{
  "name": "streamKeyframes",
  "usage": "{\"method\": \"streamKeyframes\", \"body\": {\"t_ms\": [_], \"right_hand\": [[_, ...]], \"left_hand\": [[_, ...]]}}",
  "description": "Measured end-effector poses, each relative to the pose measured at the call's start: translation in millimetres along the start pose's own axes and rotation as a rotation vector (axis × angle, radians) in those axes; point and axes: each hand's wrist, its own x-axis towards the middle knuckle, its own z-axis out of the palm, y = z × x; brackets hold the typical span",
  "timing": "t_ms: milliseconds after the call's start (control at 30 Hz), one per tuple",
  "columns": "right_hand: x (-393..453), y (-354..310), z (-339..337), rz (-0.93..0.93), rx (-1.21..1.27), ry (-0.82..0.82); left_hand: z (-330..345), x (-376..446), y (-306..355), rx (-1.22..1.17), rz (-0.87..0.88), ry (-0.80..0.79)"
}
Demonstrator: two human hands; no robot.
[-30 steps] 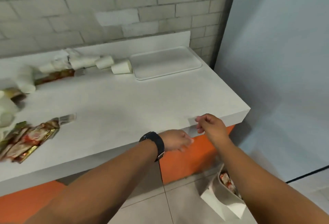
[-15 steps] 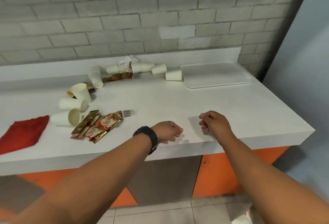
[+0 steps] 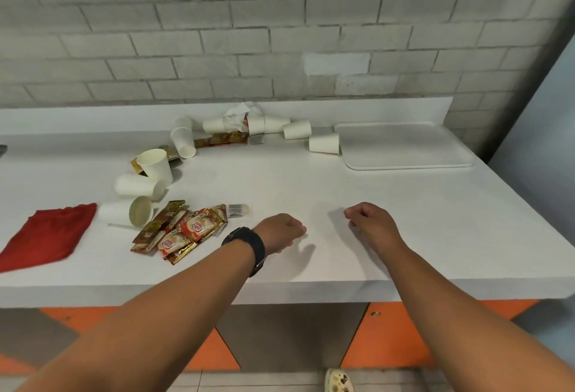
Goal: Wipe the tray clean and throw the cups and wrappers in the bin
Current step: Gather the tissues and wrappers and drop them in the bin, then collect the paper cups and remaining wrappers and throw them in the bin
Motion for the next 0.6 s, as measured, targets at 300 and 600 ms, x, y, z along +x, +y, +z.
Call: {"method": "streamKeyframes", "body": {"t_ms": [300, 600], "right_hand": [[98, -20, 1, -0.076, -0.006, -0.044], [209, -26, -16, -0.168, -0.098, -0.051]], "left_hand": [[-35, 72, 20, -0.068, -0.069, 0.218], [-58, 153, 54, 0.012, -0.068, 0.368]]}}
